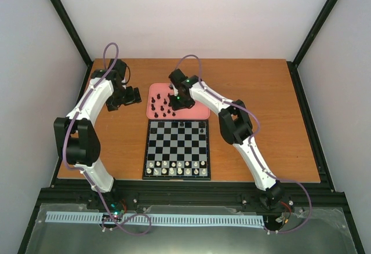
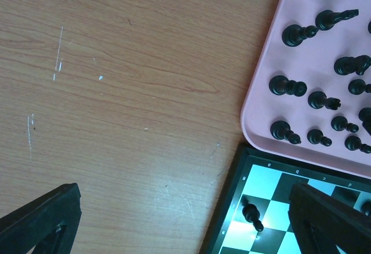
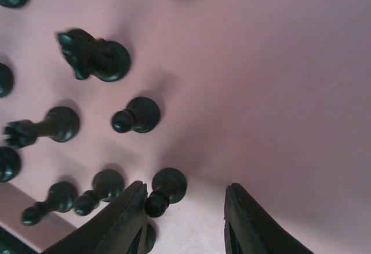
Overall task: Set up the chess pieces on the board
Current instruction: Pick up the chess piece from the storage box, then place the chess piece on the chessboard.
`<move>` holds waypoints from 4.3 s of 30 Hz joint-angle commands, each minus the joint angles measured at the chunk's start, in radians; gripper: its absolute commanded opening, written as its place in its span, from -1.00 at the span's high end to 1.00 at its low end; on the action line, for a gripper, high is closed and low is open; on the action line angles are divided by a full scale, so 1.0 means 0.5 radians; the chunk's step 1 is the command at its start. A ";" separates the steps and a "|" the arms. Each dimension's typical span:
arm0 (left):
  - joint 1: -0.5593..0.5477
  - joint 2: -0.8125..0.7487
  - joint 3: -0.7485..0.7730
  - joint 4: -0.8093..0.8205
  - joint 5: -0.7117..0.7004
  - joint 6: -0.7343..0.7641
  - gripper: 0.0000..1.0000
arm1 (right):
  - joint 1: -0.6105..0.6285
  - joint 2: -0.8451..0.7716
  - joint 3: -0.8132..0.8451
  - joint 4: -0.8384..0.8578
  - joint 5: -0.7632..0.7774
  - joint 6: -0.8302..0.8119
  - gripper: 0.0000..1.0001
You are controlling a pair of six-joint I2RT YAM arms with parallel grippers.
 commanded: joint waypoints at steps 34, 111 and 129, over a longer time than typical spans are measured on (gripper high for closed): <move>-0.004 0.001 0.071 0.006 0.039 -0.023 -1.00 | 0.021 -0.219 0.076 -0.088 0.158 -0.088 0.93; -0.004 -0.064 -0.028 0.056 0.108 -0.031 -1.00 | 0.087 -0.981 -1.440 0.038 0.108 0.069 0.79; -0.003 -0.104 -0.035 0.049 0.111 -0.031 -1.00 | 0.086 -1.211 -1.378 0.016 0.105 0.083 0.46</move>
